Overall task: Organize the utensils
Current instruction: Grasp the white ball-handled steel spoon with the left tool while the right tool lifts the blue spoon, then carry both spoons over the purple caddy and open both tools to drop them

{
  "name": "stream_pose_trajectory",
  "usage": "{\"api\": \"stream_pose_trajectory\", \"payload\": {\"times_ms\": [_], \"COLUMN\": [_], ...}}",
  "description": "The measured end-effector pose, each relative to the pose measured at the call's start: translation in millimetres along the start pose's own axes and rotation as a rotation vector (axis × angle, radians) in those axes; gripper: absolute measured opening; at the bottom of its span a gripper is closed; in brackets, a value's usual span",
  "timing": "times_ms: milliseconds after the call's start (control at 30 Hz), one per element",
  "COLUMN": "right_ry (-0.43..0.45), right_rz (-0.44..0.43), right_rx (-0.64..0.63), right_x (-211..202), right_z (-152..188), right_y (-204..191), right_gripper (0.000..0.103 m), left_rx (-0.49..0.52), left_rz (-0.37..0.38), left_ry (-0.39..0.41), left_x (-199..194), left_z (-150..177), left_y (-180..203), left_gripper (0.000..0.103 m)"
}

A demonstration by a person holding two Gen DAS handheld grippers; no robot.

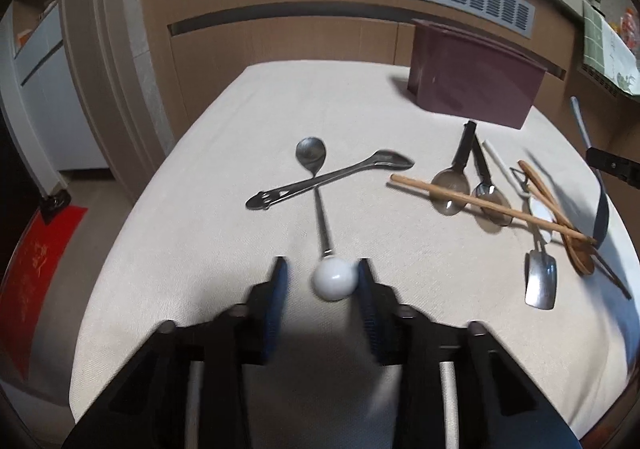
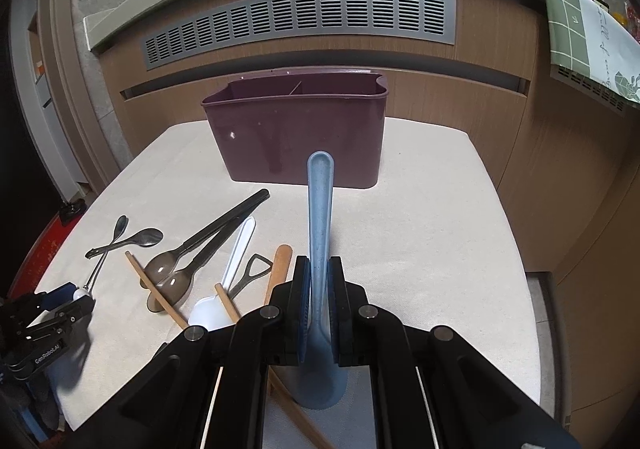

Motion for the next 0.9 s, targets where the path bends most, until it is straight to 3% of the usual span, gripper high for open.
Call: {"api": "stream_pose_trajectory", "payload": {"times_ms": [167,367,533,767,900], "right_ry": [0.001,0.019,0.047,0.059,0.132], "right_rz": [0.001,-0.006,-0.021,-0.039,-0.051], "right_rx": [-0.002,0.002,0.002,-0.006,-0.006], "right_x": [0.2,-6.8,-13.7,-19.9,-38.9], "right_z": [0.4,-6.7,-17.6,-29.2,-59.1], "right_y": [2.6,5.3,4.5,2.6,4.4], "right_gripper": [0.007,0.007,0.007,0.007,0.007], "left_rx": [0.010,0.085,0.082,0.060,0.043], "left_rz": [0.024,0.067,0.148,0.279,0.386], "left_ry": [0.088,0.242,0.256,0.211,0.254], "left_x": [-17.7,-61.5,-73.4,-68.5,-84.1], "left_z": [-14.9,-66.0,-107.7,-132.7,-173.5], "left_y": [-1.6,14.6,32.0,59.3,74.5], "left_gripper": [0.023,0.022,0.022,0.022,0.022]}}
Point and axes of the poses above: each gripper's, at about its wrist camera, not at the fingertips, and x roughly the way its jaws point, y to its right, z to its underside, the point moved 7 cm from there along x, roughly the way its jaws point, and after that the axes turned 7 degrees about z, right-handed, at the moved point
